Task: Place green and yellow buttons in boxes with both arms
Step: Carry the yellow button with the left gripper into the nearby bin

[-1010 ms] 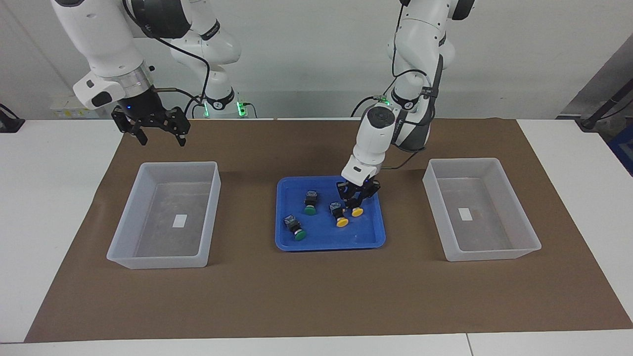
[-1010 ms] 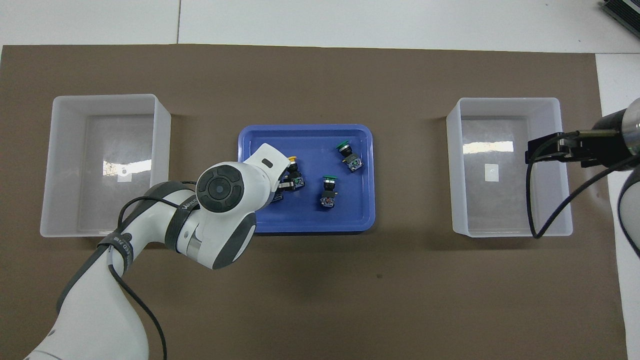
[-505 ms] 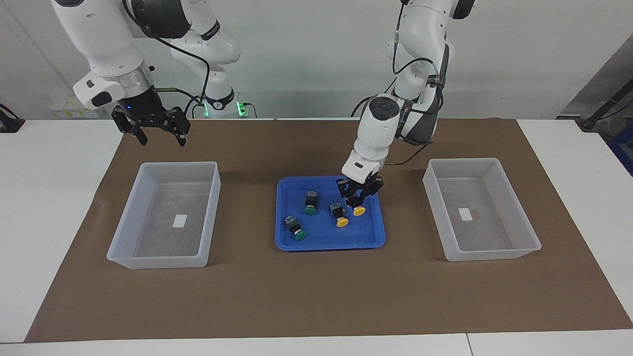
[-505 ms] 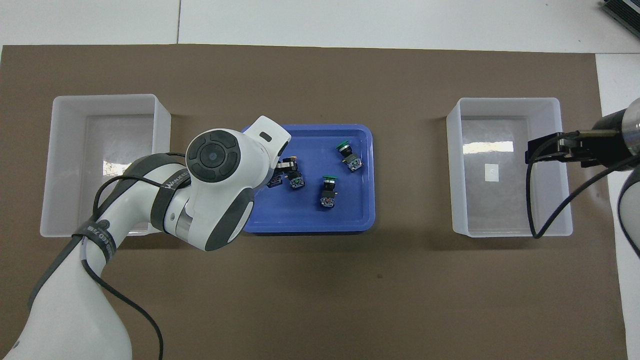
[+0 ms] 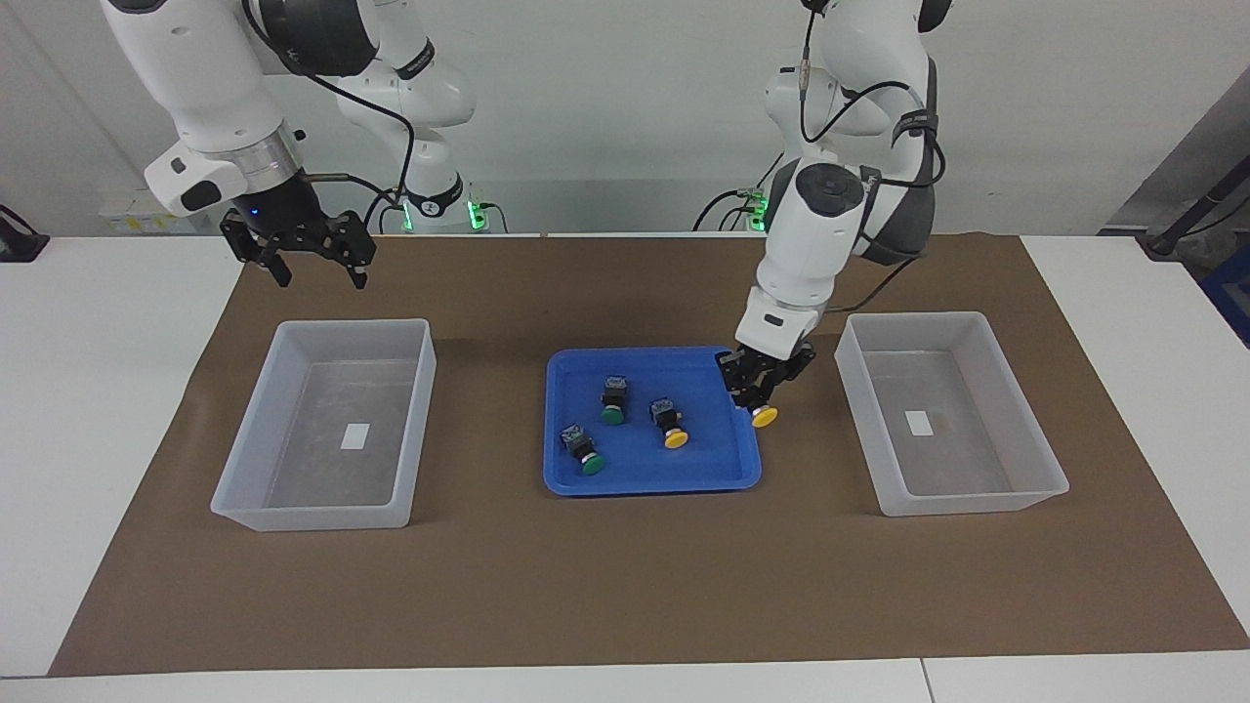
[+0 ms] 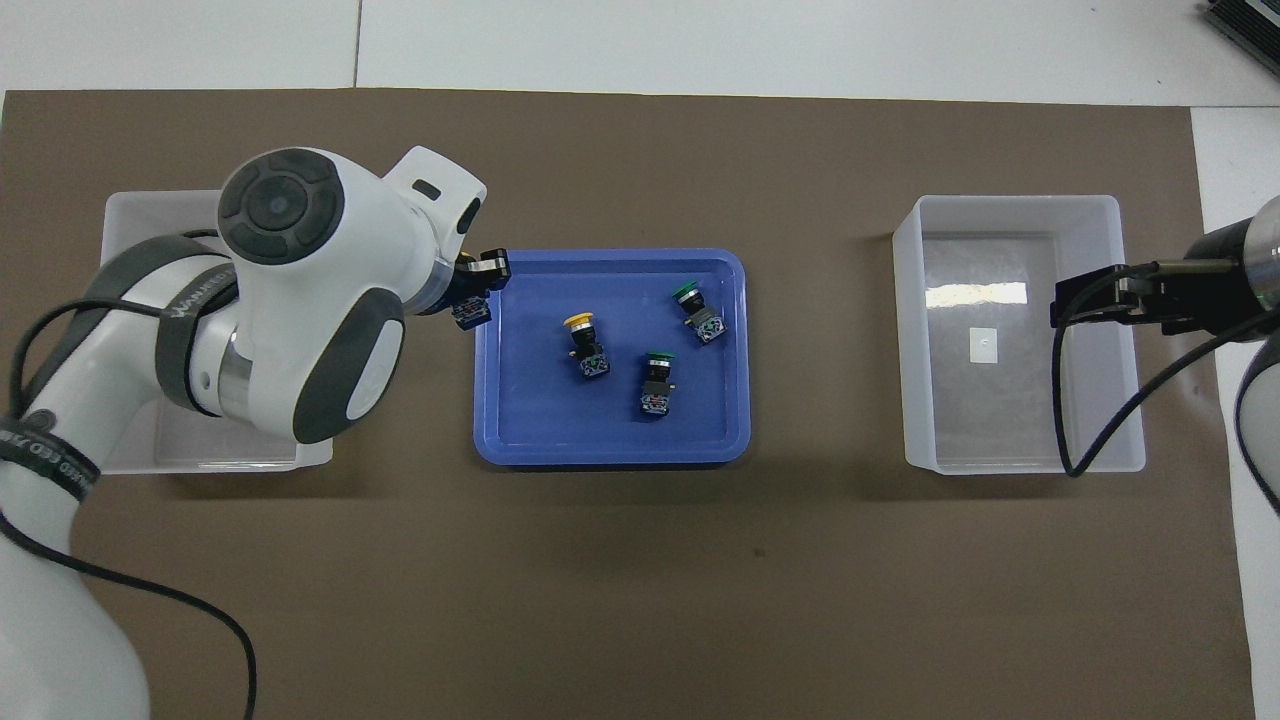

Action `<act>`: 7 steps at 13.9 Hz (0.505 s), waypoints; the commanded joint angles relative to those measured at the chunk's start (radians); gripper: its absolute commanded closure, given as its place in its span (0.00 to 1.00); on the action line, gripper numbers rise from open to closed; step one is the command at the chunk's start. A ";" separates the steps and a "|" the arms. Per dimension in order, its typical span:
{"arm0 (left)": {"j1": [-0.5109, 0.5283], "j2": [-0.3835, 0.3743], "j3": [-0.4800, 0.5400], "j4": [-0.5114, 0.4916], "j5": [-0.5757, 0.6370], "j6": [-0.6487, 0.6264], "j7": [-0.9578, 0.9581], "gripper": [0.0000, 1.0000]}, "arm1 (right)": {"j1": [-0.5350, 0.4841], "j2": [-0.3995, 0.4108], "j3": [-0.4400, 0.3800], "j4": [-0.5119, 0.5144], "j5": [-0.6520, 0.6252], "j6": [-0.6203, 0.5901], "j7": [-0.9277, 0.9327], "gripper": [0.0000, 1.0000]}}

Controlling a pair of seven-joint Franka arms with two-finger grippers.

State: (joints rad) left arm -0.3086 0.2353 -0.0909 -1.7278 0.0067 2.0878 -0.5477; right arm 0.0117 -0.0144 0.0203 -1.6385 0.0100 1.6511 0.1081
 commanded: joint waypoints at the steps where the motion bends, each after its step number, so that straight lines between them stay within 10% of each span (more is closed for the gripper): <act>1: 0.072 -0.011 -0.004 0.049 0.006 -0.118 0.137 1.00 | -0.006 -0.009 0.006 -0.011 0.002 -0.004 0.005 0.00; 7: 0.249 -0.022 -0.003 0.045 0.001 -0.161 0.490 1.00 | -0.006 -0.009 0.006 -0.011 0.002 -0.004 0.005 0.00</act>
State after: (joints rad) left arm -0.0989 0.2262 -0.0860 -1.6791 0.0069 1.9502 -0.1476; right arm 0.0117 -0.0144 0.0203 -1.6385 0.0100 1.6511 0.1081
